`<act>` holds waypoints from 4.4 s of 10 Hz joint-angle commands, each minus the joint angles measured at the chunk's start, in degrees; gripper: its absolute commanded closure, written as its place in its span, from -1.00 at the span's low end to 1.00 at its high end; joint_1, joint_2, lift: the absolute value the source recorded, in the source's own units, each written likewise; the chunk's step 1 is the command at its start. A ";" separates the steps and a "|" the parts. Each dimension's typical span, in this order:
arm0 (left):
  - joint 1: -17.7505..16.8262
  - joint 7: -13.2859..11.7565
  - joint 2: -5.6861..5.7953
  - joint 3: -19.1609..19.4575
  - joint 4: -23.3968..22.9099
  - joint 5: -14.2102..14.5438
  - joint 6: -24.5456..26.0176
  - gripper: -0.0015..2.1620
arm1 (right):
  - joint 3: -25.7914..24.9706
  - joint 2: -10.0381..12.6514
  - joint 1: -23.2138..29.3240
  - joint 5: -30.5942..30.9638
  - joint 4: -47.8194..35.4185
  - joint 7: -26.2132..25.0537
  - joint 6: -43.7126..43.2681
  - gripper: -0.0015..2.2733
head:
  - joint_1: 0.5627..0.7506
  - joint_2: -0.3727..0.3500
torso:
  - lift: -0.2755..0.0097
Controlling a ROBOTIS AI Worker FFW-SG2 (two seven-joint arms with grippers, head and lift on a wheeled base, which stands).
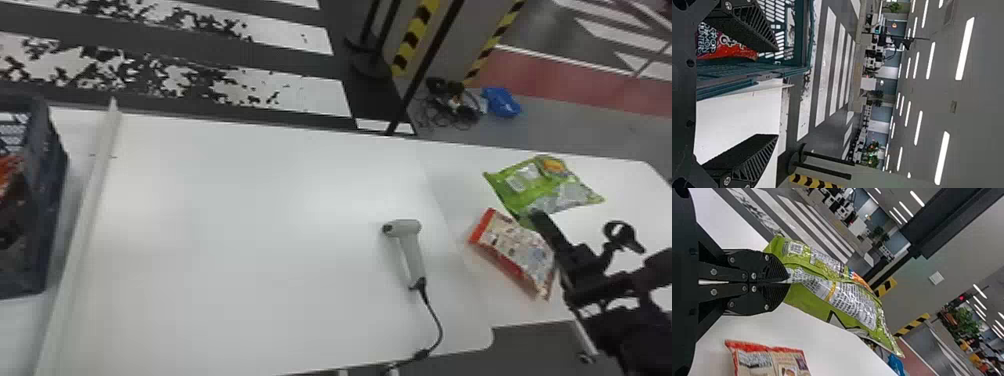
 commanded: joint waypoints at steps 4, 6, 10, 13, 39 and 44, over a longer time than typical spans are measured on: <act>0.01 0.00 0.10 -0.86 -0.16 0.00 0.00 -0.91 | 1.24 -3.32 -1.09 3.62 11.92 -7.71 -7.23 -0.01 | 0.41 -0.94 | 0.27; 0.27 0.00 0.10 -0.86 -0.52 0.00 0.00 -0.91 | 2.12 -3.94 -1.09 4.68 12.80 -9.38 -6.00 -1.00 | 0.41 -0.94 | 0.27; 0.45 0.00 -0.17 -1.12 -1.13 -0.26 0.18 -0.91 | 3.96 0.02 3.65 5.21 2.43 -9.21 -7.93 -0.94 | 0.41 -0.94 | 0.27; 0.45 0.00 -0.40 -2.09 -2.27 -1.14 1.05 -0.91 | 13.54 7.13 12.62 13.73 -16.12 -7.89 -17.25 -0.96 | 0.41 -0.94 | 0.27; -30.84 -38.32 23.12 3.28 15.57 -24.60 25.84 -0.82 | 50.63 13.78 26.06 42.03 -20.16 -18.53 -53.64 -0.96 | 0.41 0.44 | 0.27; -37.61 -52.47 26.64 -5.16 27.26 -39.46 21.62 -0.83 | 50.90 13.78 24.75 41.50 -19.81 -17.82 -52.41 -0.96 | 0.41 0.48 | 0.27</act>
